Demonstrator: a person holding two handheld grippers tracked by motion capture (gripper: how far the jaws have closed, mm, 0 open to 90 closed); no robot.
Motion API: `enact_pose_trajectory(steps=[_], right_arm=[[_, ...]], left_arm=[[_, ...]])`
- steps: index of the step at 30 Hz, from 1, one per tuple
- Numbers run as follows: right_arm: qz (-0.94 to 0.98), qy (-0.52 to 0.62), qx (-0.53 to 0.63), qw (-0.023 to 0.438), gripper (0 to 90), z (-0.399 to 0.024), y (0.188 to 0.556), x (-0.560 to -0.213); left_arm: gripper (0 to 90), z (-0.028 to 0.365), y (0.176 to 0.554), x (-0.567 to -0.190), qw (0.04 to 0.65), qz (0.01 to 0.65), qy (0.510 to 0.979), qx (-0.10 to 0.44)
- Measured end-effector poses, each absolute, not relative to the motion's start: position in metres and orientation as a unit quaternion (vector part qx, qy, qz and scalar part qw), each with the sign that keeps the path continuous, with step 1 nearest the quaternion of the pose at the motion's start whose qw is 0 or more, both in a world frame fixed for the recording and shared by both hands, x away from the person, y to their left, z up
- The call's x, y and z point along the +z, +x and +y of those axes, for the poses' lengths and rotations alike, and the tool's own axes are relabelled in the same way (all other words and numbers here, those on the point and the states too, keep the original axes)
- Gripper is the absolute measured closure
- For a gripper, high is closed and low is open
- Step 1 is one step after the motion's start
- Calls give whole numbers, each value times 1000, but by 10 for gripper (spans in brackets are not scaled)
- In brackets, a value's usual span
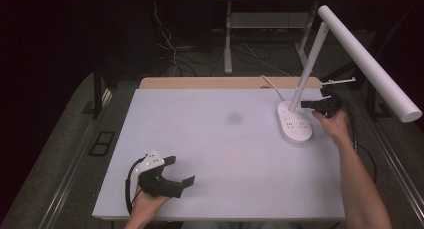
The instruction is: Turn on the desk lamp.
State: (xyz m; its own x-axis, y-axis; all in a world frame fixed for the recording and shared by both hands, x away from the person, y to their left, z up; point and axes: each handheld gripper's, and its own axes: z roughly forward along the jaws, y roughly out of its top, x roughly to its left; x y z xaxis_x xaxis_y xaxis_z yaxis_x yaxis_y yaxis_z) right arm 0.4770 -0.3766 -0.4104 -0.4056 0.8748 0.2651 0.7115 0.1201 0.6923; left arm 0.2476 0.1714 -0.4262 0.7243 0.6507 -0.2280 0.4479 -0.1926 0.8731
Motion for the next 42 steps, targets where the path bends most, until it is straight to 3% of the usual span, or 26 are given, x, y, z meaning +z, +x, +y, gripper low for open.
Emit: enact_pose_trajectory(steps=[16,25,32,42], right_arm=[[744,540,384,90,896,-369,481,-424],[756,523,373,123,899,-361,479,-426],[744,539,383,99,900,-363,480,-428],[742,547,374,103,896,-359,479,-425]], left_arm=[[0,171,247,-426,525,360,765,97],[0,169,246,-425,524,360,766,98],[0,170,246,-426,524,360,765,99],[0,170,247,-426,521,359,768,97]])
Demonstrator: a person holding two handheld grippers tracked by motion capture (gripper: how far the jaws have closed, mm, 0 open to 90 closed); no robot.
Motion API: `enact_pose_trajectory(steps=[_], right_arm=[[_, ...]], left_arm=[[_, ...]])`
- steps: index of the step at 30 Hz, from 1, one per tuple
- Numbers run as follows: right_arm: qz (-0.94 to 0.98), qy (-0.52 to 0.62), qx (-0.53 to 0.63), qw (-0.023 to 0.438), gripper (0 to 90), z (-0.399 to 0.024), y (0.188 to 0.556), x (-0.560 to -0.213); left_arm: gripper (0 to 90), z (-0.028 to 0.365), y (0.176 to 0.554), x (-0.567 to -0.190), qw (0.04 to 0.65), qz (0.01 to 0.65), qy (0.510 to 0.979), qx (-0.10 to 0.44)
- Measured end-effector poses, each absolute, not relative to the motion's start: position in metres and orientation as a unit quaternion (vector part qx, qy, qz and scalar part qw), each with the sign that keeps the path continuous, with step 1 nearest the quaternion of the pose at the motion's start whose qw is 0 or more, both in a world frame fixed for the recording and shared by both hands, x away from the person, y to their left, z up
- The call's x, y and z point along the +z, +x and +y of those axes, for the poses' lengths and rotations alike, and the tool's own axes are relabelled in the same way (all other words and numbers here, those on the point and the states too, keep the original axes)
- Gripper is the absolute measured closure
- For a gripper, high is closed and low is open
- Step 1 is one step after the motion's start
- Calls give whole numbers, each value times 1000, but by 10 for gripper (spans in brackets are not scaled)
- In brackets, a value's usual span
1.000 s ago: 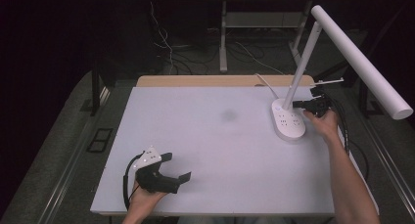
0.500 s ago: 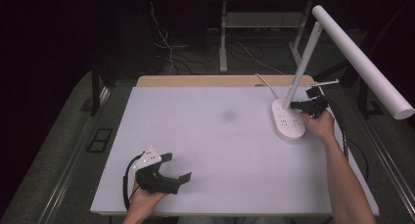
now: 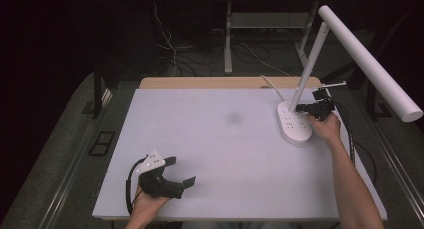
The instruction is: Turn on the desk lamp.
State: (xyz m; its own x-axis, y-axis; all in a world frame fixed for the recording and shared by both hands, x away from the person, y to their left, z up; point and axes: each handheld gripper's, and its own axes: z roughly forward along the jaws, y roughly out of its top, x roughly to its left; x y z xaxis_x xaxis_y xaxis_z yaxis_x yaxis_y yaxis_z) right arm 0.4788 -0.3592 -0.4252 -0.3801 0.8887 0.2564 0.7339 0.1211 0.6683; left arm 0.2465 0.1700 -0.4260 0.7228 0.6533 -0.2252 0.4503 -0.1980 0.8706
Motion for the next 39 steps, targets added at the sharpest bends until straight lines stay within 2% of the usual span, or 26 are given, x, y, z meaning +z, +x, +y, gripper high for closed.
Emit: enact_pose_trajectory(steps=[23,39], right_arm=[[736,555,368,124,891,-365,463,-401],[740,542,377,129,891,-361,431,-383]], left_arm=[[0,169,245,-425,519,354,772,100],[0,168,244,-424,524,348,771,101]])
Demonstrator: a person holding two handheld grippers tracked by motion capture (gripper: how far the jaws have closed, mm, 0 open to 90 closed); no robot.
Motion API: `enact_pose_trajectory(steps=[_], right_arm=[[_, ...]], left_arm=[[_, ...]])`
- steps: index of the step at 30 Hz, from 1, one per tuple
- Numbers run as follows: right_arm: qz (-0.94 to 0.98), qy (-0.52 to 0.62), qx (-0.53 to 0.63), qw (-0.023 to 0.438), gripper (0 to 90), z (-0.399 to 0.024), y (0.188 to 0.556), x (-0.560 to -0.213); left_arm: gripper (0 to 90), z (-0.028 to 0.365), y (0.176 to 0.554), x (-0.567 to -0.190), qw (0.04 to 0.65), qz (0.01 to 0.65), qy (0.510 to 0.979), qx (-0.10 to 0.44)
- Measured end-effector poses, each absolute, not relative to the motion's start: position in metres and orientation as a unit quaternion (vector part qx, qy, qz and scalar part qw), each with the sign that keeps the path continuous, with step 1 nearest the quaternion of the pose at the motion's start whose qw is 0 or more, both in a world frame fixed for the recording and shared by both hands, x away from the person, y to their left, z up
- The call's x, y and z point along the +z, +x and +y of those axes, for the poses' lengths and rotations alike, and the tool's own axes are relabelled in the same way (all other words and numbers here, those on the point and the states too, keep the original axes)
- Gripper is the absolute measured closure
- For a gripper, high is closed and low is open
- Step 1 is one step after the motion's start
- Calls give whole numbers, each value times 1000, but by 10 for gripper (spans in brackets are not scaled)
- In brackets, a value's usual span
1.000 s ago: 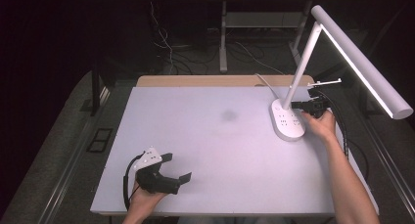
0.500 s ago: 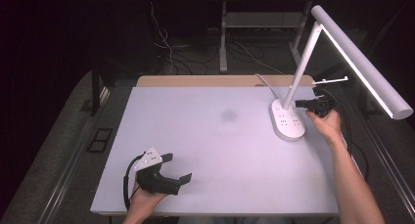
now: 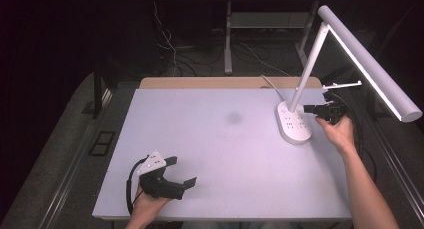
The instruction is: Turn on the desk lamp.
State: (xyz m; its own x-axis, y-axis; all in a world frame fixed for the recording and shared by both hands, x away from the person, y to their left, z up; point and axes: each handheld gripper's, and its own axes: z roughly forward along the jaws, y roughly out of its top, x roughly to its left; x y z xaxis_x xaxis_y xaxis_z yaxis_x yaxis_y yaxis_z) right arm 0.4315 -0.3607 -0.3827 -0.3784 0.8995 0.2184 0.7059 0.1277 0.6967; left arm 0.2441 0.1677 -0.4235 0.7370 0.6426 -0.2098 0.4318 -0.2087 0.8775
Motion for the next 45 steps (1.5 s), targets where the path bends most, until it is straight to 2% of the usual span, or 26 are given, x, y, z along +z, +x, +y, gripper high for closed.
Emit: enact_pose_trajectory(steps=[14,19,21,22,28,29,30,33,35,38,39,45], right_arm=[[741,527,399,117,890,-350,396,-377],[743,516,412,112,841,-342,382,-372],[739,515,419,118,747,-335,372,-370],[739,515,419,118,747,-335,372,-370],[736,505,436,117,570,-324,352,-368],[735,503,440,115,481,-322,345,-368],[735,503,440,115,481,-322,345,-368],[736,498,445,109,316,-317,336,-368],[741,490,448,99,127,-314,330,-369],[745,489,441,105,76,-310,320,-370],[744,490,442,105,0,-310,318,-371],[745,483,452,85,4,-309,301,-379]], left_arm=[[0,168,244,-422,526,345,771,101],[0,168,244,-422,528,345,770,101],[0,168,244,-422,528,344,770,101],[0,168,244,-422,528,344,770,101],[0,169,243,-422,529,345,768,103],[0,169,243,-421,529,346,768,103],[0,169,243,-421,529,346,768,103],[0,169,243,-421,529,346,768,104],[0,169,243,-421,529,346,768,104],[0,169,243,-421,529,346,768,105],[0,169,243,-421,528,346,768,105],[0,169,242,-421,529,346,767,104]])
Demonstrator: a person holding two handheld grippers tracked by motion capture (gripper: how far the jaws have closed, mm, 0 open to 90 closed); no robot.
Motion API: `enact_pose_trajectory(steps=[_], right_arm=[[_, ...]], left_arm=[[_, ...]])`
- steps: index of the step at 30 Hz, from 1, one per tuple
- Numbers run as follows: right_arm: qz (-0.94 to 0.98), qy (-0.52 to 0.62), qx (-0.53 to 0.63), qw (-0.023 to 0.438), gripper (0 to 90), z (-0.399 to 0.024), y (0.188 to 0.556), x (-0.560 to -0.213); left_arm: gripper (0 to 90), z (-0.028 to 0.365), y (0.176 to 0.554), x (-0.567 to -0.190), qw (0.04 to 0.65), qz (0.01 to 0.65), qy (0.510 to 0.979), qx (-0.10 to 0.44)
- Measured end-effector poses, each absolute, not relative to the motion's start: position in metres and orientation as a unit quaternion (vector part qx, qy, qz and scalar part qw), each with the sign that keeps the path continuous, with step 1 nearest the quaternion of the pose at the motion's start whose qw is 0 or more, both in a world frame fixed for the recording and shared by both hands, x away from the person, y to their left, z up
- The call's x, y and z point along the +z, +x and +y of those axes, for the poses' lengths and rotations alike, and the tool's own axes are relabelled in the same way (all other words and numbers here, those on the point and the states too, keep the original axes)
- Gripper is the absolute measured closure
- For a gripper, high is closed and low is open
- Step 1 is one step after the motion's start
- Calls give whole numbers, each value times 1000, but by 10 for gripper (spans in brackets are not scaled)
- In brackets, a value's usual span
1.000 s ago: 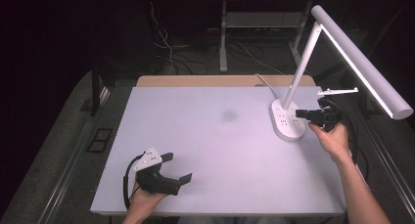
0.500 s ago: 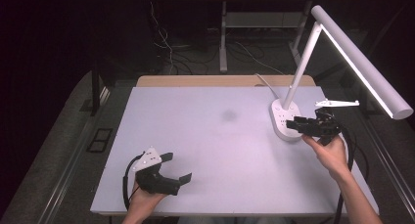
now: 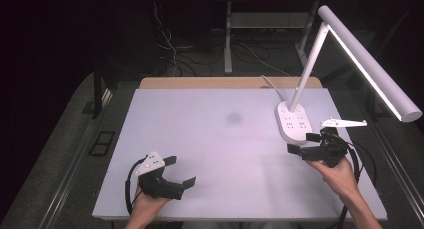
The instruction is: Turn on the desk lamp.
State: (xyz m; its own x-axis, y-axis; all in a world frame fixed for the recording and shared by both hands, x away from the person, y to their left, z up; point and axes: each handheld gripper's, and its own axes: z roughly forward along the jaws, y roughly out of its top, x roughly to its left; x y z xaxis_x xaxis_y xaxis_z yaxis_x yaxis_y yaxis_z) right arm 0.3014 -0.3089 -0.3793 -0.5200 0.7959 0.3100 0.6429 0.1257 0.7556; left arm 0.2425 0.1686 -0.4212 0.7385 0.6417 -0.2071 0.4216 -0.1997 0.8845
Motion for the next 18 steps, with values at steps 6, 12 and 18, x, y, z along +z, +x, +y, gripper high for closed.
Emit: enact_pose_trajectory(steps=[6,12,18], right_arm=[[742,478,462,80,4,-309,283,-390],[741,467,476,79,4,-312,263,-400],[749,450,480,80,5,-308,248,-409]], left_arm=[[0,169,242,-421,528,345,769,104],[0,169,242,-421,528,345,769,105],[0,168,242,-421,528,344,770,103]])
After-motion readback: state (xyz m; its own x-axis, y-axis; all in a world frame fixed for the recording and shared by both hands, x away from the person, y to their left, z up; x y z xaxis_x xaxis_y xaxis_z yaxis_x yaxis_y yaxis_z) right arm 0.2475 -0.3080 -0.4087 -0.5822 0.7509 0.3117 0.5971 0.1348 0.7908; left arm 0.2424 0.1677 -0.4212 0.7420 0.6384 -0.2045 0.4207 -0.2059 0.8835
